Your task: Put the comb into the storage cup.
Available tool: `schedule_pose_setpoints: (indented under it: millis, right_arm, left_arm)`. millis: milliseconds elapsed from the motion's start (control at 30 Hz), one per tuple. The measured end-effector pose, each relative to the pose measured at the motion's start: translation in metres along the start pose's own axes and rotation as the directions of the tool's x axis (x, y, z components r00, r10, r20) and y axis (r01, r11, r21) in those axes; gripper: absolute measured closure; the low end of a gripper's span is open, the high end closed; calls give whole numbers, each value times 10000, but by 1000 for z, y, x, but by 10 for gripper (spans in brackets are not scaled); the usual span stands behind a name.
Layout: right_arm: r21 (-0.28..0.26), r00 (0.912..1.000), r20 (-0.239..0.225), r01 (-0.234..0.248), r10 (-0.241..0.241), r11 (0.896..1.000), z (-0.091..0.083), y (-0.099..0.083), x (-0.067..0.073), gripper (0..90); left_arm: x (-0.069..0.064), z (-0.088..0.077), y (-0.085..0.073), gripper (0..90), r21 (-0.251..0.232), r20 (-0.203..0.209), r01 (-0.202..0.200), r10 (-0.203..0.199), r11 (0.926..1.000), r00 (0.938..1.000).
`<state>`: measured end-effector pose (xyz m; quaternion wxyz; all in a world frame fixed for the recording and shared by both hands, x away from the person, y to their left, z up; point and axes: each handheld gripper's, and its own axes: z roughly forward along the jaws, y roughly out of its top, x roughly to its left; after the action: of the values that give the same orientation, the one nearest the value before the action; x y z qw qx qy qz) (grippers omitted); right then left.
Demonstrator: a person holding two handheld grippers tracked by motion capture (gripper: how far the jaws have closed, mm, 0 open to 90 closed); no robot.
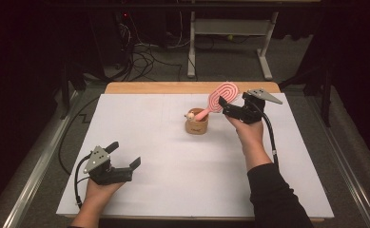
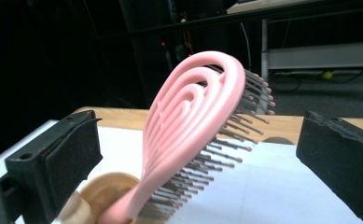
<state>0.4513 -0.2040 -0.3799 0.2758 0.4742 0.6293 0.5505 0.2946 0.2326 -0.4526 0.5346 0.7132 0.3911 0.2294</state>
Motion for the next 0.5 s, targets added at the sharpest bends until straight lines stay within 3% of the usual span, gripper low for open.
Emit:
schedule_pose_setpoints:
  millis: [300, 500]
  right_arm:
    - [77, 9971, 48, 765, -766, 9970, -33, -8, 2, 2]
    - [-18, 9925, -141, 1215, -1216, 9926, -59, -31, 3, 3]
  left_arm:
    - [1, 0, 0, 0, -89, 0, 117, -117, 9999, 9999]
    - [1, 0, -1, 0, -82, 21, 169, -169, 9998, 9999]
